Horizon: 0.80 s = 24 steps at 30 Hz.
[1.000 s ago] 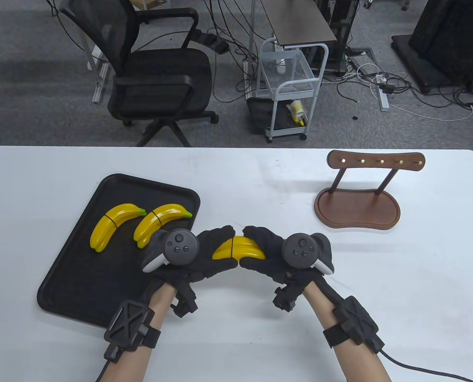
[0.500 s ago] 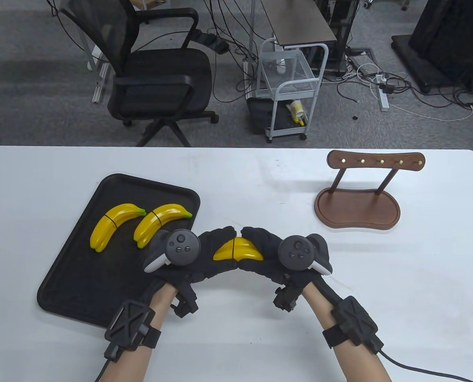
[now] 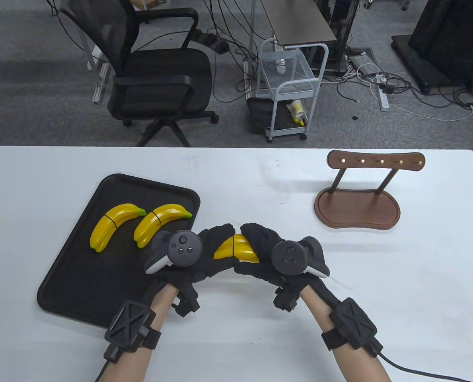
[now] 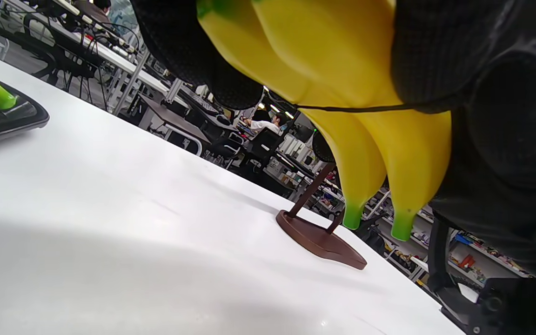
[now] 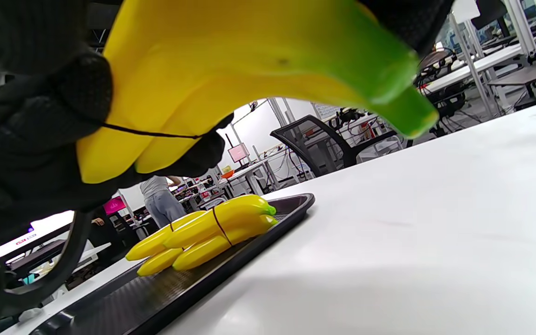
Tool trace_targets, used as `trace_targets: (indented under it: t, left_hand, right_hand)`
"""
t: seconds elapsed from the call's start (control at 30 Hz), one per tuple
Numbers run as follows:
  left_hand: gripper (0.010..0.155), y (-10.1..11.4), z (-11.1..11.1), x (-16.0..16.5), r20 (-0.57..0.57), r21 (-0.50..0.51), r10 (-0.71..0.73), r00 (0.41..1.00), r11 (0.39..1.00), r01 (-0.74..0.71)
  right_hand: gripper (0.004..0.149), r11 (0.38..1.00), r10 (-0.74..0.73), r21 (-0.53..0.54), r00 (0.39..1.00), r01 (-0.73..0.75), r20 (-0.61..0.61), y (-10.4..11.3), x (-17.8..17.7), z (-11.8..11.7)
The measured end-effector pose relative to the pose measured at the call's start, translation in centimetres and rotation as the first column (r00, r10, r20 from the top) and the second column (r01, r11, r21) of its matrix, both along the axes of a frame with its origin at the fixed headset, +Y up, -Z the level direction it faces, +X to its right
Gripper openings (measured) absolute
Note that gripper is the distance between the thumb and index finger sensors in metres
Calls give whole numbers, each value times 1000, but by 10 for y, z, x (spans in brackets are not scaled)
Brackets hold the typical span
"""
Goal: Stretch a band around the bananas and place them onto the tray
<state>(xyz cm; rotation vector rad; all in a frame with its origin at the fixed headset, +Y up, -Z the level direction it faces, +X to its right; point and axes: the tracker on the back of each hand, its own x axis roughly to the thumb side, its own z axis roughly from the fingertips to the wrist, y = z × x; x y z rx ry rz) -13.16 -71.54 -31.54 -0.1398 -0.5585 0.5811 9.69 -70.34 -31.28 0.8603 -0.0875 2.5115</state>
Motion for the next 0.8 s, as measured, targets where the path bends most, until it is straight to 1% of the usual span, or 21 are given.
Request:
trace_targets:
  t: [0.33, 0.43, 0.53, 0.8]
  left_hand:
    - [80, 3, 3, 5, -24, 46, -34, 999, 998, 35]
    - [80, 3, 3, 6, -25, 51, -35, 999, 998, 36]
    - [81, 3, 3, 6, -25, 55, -37, 999, 998, 38]
    - [83, 5, 1, 0, -9, 39, 17, 1000, 999, -16]
  right_hand:
    - [104, 997, 43, 64, 998, -45, 40, 2, -6, 5]
    - [102, 995, 51, 87, 997, -55, 52, 3, -7, 6]
    - [101, 996, 29, 82, 999, -32, 41, 2, -6, 5]
    - [91, 998, -46, 54, 999, 46, -8, 4, 0, 2]
